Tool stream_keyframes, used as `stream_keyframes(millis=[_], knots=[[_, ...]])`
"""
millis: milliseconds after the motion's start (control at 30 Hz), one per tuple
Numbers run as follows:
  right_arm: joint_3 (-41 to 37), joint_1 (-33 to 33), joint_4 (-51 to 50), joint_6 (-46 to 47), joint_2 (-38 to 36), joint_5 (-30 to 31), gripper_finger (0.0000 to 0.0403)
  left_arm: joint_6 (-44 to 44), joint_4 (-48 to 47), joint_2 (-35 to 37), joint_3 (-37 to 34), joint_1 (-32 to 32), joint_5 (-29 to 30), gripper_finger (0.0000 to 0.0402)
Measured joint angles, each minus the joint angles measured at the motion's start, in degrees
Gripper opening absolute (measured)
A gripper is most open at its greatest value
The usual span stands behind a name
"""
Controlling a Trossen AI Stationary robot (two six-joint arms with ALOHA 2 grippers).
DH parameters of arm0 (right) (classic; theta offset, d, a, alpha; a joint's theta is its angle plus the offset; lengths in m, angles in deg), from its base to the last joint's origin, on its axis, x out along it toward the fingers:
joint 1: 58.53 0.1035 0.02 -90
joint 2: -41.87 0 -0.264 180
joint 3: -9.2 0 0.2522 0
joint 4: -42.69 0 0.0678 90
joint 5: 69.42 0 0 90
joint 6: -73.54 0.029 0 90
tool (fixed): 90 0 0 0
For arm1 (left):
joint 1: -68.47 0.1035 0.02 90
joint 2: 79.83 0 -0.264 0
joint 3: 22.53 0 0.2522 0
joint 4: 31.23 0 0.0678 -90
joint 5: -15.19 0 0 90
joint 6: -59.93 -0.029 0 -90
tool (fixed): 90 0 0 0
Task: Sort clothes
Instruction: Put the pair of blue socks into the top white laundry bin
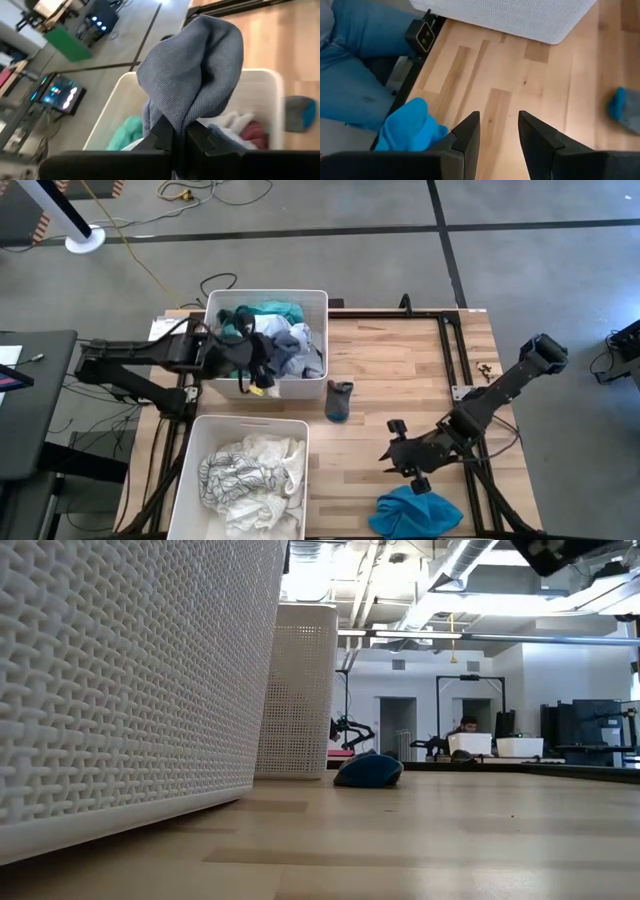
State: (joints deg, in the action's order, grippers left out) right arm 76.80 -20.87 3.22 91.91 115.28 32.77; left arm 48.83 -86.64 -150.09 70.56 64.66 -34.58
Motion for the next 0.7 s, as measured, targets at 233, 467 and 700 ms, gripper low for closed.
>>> stream_keyframes(millis=[233, 467, 700], knots=[[-3.3, 2.2, 2.8, 3.8, 0.0, 1.5, 0.0146, -1.8, -0.1, -0.1, 0.0, 6.2, -0.1, 0.0007], [-7.0, 2.5, 7.7, 4.8, 0.0, 1.9, 0.0146, -2.8, -0.1, -0.1, 0.0, 13.8, -4.8, 0.0007], [-9.7, 2.5, 11.8, 4.7, 0.0, 2.1, 0.0146, 3.6, -3.3, -1.6, 0.0, 23.6, -23.9, 0.0007]])
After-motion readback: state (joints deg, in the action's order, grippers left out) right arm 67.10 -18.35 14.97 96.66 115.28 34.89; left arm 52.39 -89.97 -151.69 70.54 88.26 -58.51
